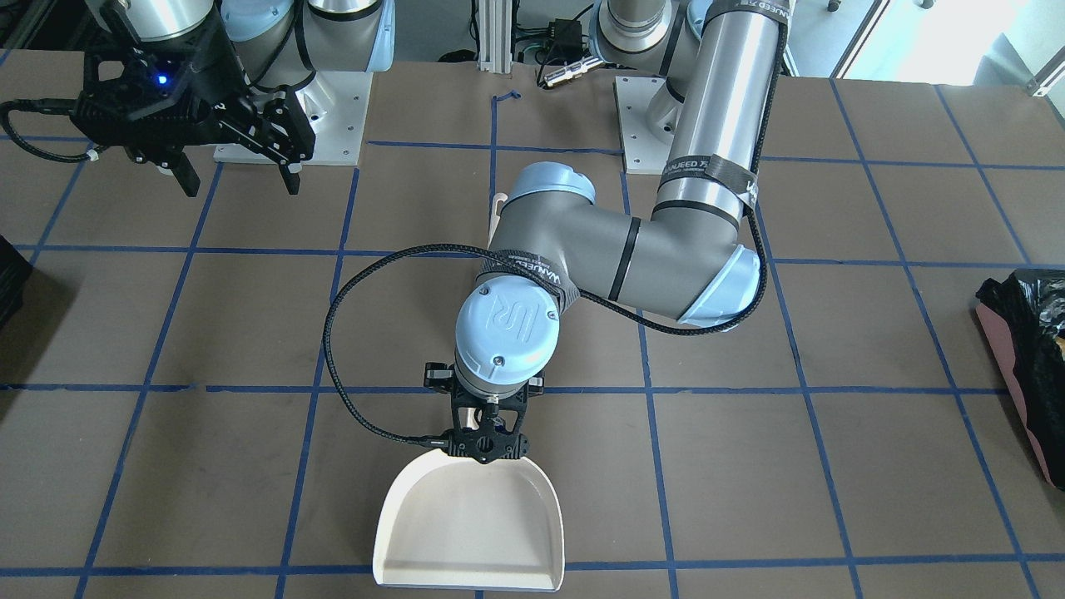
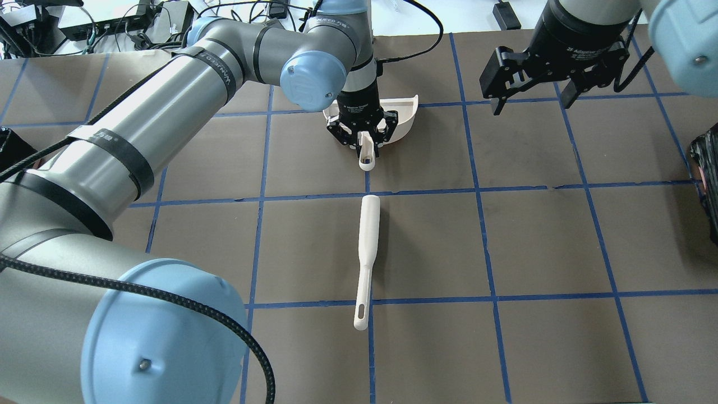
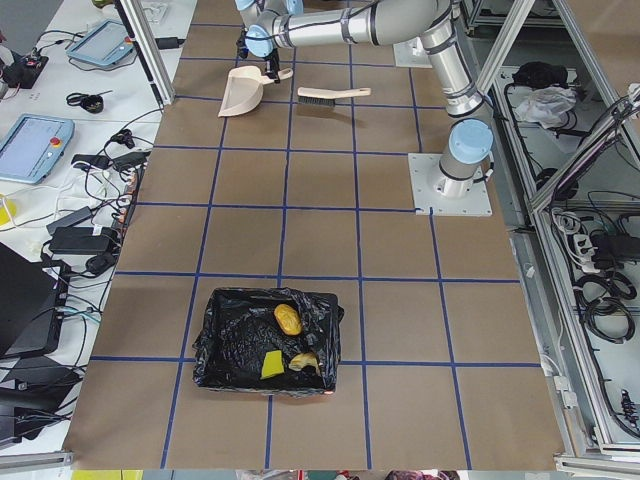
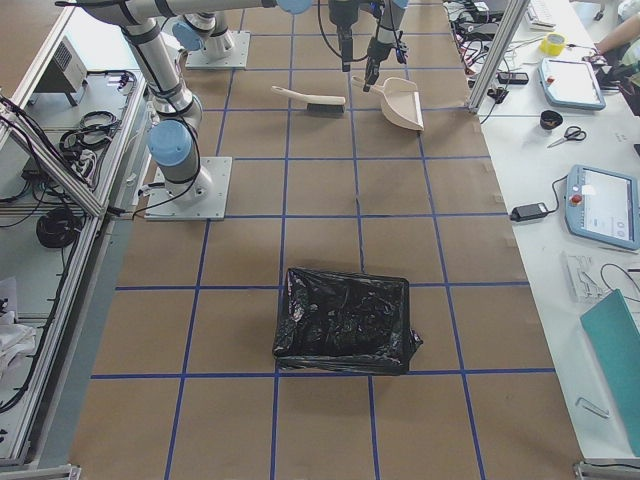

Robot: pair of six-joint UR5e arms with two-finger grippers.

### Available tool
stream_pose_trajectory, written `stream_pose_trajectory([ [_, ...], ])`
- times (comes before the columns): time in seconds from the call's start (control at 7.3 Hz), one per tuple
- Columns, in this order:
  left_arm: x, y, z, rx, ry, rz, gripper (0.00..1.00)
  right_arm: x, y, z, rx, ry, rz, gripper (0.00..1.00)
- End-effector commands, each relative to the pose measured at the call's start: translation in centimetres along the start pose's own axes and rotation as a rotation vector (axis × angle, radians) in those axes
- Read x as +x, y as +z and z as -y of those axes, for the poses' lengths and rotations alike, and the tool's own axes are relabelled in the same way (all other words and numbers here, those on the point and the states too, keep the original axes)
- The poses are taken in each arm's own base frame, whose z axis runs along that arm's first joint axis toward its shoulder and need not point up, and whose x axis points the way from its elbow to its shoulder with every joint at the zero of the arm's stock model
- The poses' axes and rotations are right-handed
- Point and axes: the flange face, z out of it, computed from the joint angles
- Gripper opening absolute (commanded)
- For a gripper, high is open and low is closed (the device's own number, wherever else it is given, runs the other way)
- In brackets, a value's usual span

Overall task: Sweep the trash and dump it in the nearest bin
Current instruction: 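Carry the empty dustpan with the left gripper and lower it above the brush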

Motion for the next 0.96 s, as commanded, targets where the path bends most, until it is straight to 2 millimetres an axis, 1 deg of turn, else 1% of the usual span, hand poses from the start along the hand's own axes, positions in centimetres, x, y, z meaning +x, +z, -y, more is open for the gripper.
stream_pose_trajectory([
  [0.0, 0.0, 0.4, -0.1, -0.007, 0.001, 0.004, 0.29, 0.0, 0.0, 0.0, 0.002, 0.003, 0.0, 1.0],
  [0.14, -0.1, 1.3, -0.4, -0.014, 0.002, 0.008, 0.64, 0.0, 0.0, 0.0, 0.0, 0.003, 0.0, 1.0],
  [0.27, -0.3, 2.0, -0.4, 0.006, 0.004, 0.007, 0.89, 0.0, 0.0, 0.0, 0.0, 0.003, 0.0, 1.0],
  [0.41, -0.3, 1.6, -0.6, 0.035, 0.01, -0.001, 1.0, 0.0, 0.0, 0.0, 0.0, 0.001, 0.0, 1.0],
  [0.68, -0.2, 0.5, -0.9, 0.052, 0.013, -0.004, 1.0, 0.0, 0.0, 0.0, 0.0, 0.001, 0.0, 1.0],
  [0.82, -0.2, -0.3, -1.5, 0.055, 0.016, 0.002, 1.0, 0.0, 0.0, 0.0, 0.0, 0.001, 0.0, 1.0],
])
